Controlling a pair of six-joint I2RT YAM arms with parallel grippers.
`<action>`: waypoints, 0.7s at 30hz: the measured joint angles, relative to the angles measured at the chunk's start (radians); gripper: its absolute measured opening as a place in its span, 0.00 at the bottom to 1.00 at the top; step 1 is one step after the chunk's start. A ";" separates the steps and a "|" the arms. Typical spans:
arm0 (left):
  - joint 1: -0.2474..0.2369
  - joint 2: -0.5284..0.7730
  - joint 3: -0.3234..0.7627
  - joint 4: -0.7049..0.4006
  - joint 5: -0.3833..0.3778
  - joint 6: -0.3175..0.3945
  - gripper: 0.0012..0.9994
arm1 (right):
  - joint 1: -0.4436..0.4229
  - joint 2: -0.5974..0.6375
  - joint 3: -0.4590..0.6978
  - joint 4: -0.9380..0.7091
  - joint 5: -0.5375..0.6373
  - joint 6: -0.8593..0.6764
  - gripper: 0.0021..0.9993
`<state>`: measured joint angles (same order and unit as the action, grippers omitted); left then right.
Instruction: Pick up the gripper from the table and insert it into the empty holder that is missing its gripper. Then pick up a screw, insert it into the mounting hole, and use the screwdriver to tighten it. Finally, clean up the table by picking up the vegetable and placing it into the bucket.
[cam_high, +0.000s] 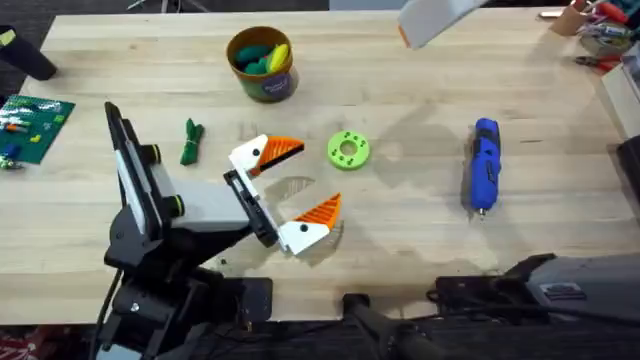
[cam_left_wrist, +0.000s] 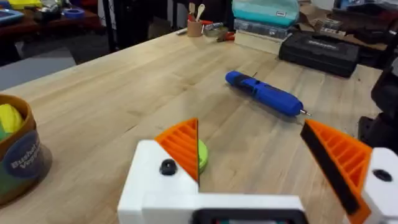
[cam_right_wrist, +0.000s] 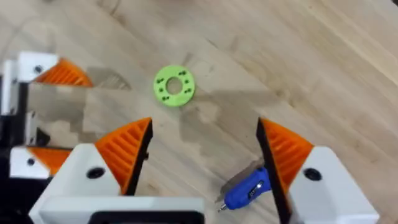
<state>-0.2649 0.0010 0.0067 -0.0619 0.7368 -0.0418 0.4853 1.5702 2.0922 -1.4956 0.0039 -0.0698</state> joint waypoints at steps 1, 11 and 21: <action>0.000 0.000 0.000 0.000 0.000 0.000 0.99 | -0.009 -0.019 -0.051 0.030 0.007 0.018 1.00; 0.000 0.000 0.000 0.000 0.000 0.000 0.99 | -0.131 -0.123 -0.385 0.172 0.044 0.088 1.00; 0.000 0.000 0.000 0.000 0.000 0.000 0.99 | -0.134 -0.123 -0.386 0.210 0.060 0.093 1.00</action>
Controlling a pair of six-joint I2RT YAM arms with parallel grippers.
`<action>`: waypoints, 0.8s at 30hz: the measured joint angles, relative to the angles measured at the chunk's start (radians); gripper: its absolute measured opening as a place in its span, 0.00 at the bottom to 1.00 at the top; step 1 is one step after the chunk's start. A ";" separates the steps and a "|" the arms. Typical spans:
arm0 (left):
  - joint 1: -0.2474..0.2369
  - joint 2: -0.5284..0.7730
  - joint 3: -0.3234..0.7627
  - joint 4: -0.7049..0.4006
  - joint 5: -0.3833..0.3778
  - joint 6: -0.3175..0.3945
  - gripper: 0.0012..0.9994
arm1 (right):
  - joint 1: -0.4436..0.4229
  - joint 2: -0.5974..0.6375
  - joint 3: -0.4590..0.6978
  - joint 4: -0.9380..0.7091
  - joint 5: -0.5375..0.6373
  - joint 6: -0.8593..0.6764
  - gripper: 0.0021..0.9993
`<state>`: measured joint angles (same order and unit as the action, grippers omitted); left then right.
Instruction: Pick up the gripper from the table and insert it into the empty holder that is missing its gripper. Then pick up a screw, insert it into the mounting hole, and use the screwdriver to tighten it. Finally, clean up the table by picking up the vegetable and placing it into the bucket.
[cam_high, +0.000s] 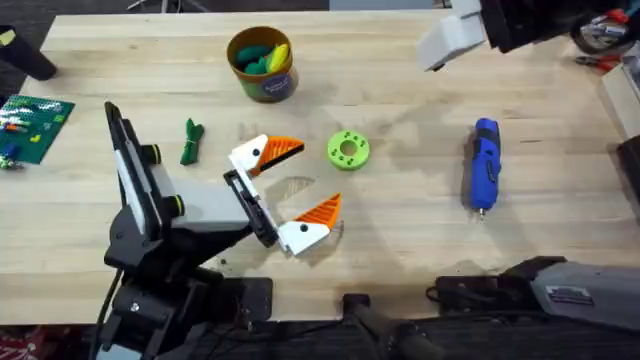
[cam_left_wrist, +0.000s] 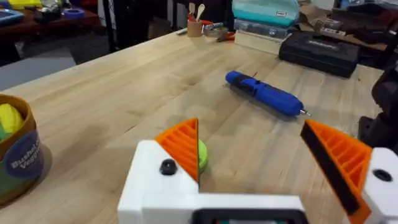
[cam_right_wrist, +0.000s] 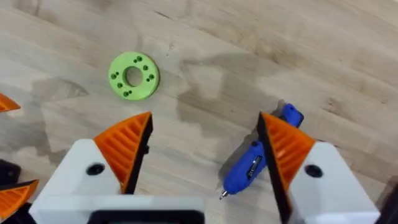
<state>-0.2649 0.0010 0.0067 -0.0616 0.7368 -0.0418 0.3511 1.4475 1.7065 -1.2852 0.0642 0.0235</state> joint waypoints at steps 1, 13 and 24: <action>0.000 0.000 0.000 0.000 0.000 0.000 0.99 | 0.000 0.000 0.000 0.002 0.010 0.000 1.00; 0.000 0.000 0.000 0.000 0.000 0.000 0.99 | -0.187 0.000 -0.027 0.005 0.045 0.082 1.00; 0.000 0.000 0.000 0.000 0.000 0.004 0.00 | -0.371 0.001 -0.171 0.052 -0.033 0.081 1.00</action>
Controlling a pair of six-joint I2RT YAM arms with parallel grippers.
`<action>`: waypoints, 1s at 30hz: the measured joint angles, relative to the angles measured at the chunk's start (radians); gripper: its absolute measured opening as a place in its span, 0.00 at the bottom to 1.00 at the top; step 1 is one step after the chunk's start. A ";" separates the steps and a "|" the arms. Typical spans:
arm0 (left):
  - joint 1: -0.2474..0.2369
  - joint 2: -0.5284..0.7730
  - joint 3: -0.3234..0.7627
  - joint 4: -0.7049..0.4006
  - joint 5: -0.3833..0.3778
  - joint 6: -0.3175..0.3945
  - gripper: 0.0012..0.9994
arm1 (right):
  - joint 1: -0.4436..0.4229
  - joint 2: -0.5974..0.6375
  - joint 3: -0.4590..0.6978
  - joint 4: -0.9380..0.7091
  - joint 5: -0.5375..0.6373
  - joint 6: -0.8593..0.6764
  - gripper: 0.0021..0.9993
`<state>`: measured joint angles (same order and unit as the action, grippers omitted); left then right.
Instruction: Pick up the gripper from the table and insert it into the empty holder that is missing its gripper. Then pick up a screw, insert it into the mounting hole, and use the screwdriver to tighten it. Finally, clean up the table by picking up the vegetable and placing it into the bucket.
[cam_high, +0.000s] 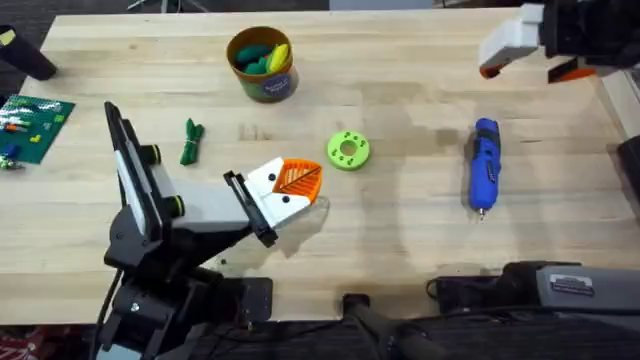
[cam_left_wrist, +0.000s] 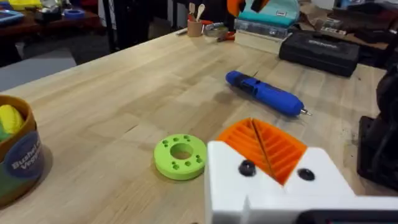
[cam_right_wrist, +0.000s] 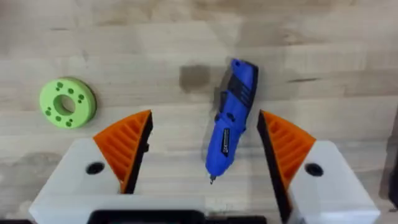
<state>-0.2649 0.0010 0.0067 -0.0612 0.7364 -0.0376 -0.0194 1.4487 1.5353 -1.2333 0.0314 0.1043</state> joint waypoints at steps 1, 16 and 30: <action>0.000 0.000 0.000 0.000 0.000 0.000 0.00 | -0.008 0.000 -0.015 0.010 -0.005 0.000 1.00; 0.000 0.000 0.000 0.000 0.000 0.000 0.00 | -0.118 0.000 -0.326 0.177 -0.093 -0.009 0.99; 0.000 0.000 0.000 0.000 -0.001 0.000 0.00 | -0.155 0.000 -0.584 0.410 -0.061 -0.030 1.00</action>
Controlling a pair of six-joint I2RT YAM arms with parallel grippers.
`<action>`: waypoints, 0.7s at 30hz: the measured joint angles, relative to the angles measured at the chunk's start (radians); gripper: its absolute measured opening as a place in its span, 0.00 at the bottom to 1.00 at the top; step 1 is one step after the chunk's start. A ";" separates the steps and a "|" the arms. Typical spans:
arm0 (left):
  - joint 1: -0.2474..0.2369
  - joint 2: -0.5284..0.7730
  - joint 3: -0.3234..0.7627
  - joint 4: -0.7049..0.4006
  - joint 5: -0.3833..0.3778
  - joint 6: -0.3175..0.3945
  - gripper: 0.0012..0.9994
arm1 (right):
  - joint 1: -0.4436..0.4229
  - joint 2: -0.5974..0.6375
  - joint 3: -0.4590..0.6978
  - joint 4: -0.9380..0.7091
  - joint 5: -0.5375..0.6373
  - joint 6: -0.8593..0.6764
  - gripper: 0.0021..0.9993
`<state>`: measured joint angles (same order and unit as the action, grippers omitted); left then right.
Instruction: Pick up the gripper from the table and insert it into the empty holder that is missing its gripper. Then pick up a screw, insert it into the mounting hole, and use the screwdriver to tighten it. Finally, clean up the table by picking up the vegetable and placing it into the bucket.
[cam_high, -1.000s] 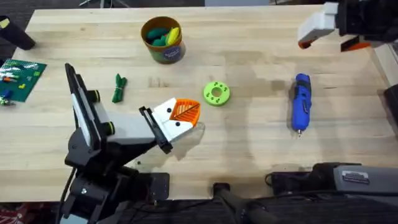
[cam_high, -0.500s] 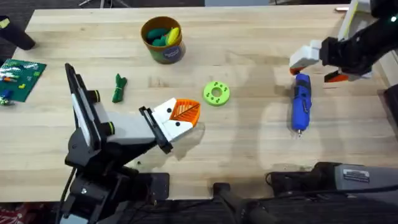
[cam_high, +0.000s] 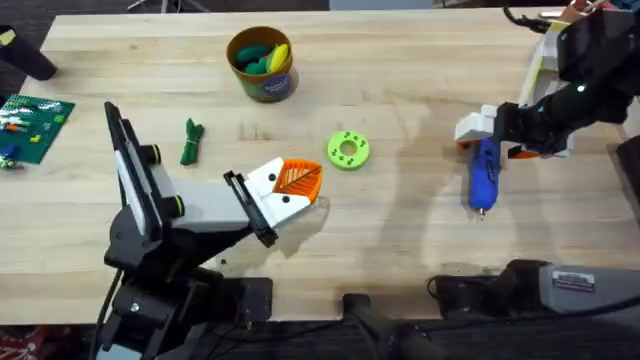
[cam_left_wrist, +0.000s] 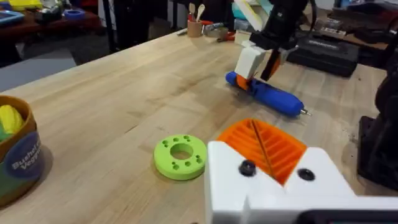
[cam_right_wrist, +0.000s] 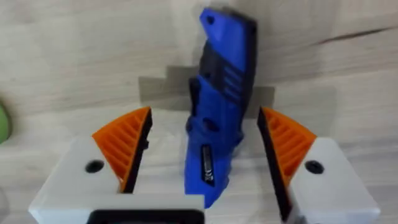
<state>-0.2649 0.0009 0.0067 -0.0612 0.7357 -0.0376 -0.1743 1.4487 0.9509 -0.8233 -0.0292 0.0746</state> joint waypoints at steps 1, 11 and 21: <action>0.000 0.000 0.000 0.000 0.000 0.000 0.00 | 0.000 0.000 -0.005 0.014 0.010 0.000 1.00; 0.000 0.000 0.000 0.000 -0.002 0.000 0.00 | 0.000 0.101 -0.015 0.070 0.085 0.000 1.00; 0.000 0.000 0.000 0.000 -0.002 0.000 0.00 | 0.000 0.134 -0.013 0.099 0.091 0.000 1.00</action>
<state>-0.2649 0.0010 0.0067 -0.0612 0.7334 -0.0376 -0.1741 1.5822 0.9379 -0.7246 0.0616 0.0750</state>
